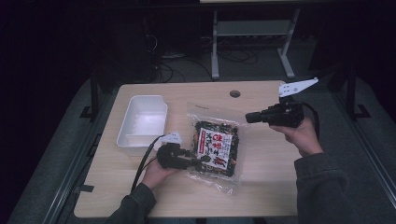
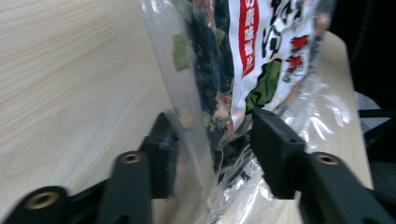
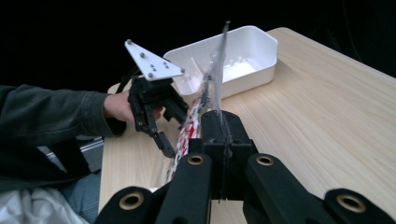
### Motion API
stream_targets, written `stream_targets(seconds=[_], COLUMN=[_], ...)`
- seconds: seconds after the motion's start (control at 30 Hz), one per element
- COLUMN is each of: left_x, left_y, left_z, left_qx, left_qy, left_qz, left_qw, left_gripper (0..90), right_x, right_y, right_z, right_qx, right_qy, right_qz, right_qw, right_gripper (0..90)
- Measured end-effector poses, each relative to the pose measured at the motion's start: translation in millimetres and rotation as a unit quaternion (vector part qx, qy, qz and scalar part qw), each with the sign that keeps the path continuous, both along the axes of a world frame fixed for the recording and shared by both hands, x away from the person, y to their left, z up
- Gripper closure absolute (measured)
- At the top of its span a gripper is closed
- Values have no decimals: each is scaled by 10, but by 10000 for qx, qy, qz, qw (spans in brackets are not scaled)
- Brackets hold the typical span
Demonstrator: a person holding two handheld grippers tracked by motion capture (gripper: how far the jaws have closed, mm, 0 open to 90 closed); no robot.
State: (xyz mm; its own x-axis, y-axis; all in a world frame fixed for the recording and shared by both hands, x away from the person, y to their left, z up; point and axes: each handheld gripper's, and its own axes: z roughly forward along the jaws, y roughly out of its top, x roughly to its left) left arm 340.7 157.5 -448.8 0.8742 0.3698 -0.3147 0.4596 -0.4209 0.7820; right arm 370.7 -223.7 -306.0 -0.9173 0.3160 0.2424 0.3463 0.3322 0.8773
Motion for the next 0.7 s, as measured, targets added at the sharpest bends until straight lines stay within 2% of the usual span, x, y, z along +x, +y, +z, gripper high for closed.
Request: stream_targets(seconds=[0.03,0.07,0.1,0.13,0.2,0.23,0.33,0.4,0.43,0.47,0.57,0.7], left_x=[-13,-13,-46,-46,-86,-122,-146,-183,-211,-229,-267,-290], left_y=[21,21,16,16,9,18,28,40,50,55,59,58], left_z=[9,9,38,38,59,68,73,87,101,109,131,143], left_qx=[-94,-94,-15,-15,102,185,216,297,344,373,398,408], left_qy=[13,13,-103,-103,-232,-397,-441,-574,-644,-694,-802,-888], left_qz=[-104,-104,-155,-155,-165,-235,-233,-265,-292,-309,-337,-377], left_qw=[9999,9999,9998,9998,9995,9988,9985,9976,9969,9964,9954,9945], left_gripper=[644,668,691,705,710,719,725,733,743,744,746,748], right_x=[3,3,11,11,18,20,10,3,-3,-5,1,18], right_y=[-15,-15,-27,-27,-34,-34,-22,6,40,51,98,183], right_z=[-23,-23,-54,-54,-78,-102,-116,-132,-149,-167,-264,-400], right_qx=[32,32,69,69,68,52,39,34,-12,61,163,63], right_qy=[11,11,40,40,56,61,48,25,-23,-28,33,195], right_qz=[-76,-76,-161,-161,-248,-349,-451,-497,-585,-593,-578,-510], right_qw=[10000,10000,9998,9998,9997,9994,9990,9988,9983,9982,9982,9985], right_gripper=[893,893,892,892,888,883,858,798,731,700,590,496])
